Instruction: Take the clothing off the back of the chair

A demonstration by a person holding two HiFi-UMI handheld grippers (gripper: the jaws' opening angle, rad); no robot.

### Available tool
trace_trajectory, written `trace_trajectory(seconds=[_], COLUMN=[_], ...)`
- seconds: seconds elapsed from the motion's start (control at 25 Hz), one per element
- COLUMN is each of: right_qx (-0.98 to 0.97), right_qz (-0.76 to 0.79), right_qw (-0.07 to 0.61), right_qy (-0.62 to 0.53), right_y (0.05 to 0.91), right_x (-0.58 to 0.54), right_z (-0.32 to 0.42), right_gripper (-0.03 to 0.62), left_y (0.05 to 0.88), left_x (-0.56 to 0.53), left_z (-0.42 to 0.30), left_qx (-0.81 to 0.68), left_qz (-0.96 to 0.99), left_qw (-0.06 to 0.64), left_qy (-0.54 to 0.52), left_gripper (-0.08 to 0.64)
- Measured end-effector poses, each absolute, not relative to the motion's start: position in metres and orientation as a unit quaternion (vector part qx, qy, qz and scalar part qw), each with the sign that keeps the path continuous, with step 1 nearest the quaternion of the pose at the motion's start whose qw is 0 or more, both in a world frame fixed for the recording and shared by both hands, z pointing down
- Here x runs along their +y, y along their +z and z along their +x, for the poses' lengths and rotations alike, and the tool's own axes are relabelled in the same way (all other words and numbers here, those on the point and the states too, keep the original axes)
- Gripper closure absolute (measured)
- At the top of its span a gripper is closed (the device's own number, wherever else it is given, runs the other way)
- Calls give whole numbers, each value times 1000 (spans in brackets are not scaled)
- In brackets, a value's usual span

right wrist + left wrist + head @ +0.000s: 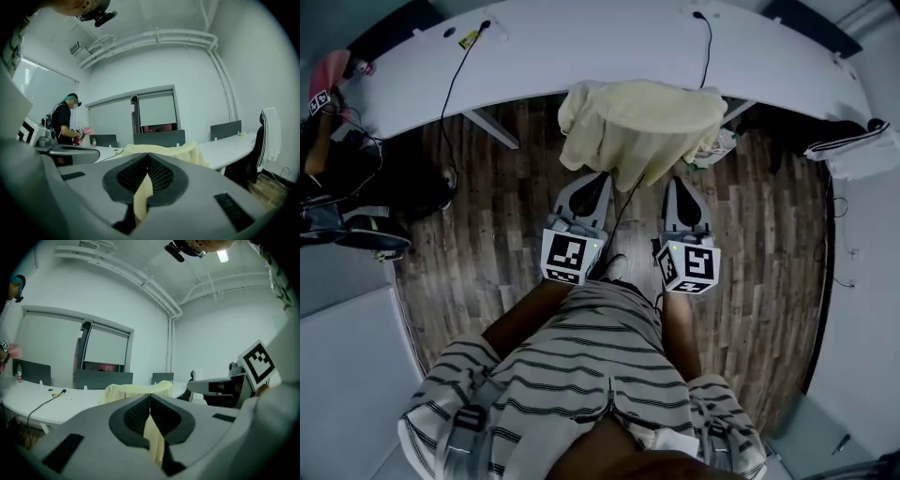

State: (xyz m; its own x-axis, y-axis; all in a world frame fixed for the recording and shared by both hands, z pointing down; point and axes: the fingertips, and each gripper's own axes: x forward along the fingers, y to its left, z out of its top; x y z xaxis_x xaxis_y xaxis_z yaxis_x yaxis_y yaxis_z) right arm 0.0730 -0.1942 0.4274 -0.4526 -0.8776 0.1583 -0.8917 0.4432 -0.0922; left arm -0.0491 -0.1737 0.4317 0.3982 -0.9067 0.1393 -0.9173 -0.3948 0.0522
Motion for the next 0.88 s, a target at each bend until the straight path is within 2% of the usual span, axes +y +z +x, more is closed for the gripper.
trace_trajectory(seconds=[0.28,0.64,0.88], right_qx=[-833,-834,-849], right_qz=[545,541,516], right_qw=[57,82,60], right_qy=[78,72,94], right_y=[428,430,431], right_x=[-219,-248,-267], right_z=[58,78,87], right_gripper=[574,574,571], left_y=[438,438,444], left_x=[-202,-228,-243], left_z=[-69,-65,-58], left_qx=[-544,-557,-572], left_qz=[835,824,814], left_qw=[68,92,94], left_qy=[48,36,39], left_gripper=[537,535,534])
